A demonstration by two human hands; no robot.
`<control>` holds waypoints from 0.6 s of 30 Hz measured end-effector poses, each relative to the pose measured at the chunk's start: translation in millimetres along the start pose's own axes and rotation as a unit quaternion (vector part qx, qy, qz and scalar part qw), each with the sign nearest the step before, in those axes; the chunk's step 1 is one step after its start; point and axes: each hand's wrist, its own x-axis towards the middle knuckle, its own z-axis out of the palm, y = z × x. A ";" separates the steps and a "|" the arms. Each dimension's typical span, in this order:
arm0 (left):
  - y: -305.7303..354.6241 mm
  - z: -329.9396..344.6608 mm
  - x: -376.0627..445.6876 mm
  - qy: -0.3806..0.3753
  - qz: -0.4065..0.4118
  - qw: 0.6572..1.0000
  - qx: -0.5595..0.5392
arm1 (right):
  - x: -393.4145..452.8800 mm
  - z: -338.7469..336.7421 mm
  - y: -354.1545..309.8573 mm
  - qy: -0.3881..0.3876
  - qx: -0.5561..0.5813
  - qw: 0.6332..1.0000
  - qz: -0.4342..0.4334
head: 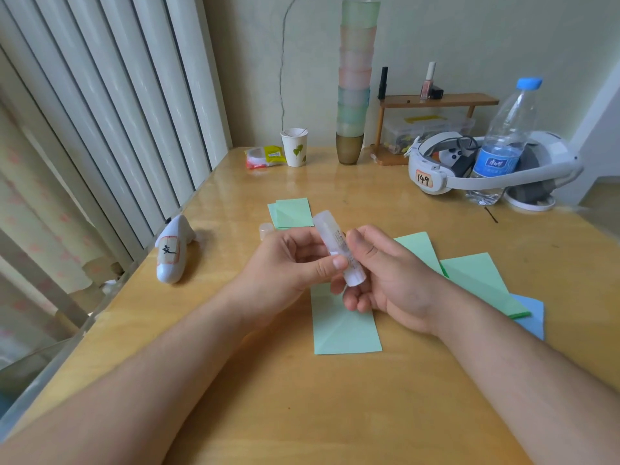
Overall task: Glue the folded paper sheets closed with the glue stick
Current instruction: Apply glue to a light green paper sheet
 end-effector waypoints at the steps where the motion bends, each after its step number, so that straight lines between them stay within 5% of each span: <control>1: 0.3 -0.5 0.0 -0.001 0.004 1.000 -0.001 | 0.6 1.2 -0.1 -0.006 0.017 1.000 0.010; 18: -4.1 -8.8 2.9 -0.003 0.027 0.999 0.028 | 8.5 -8.8 2.3 -0.097 0.279 0.954 0.045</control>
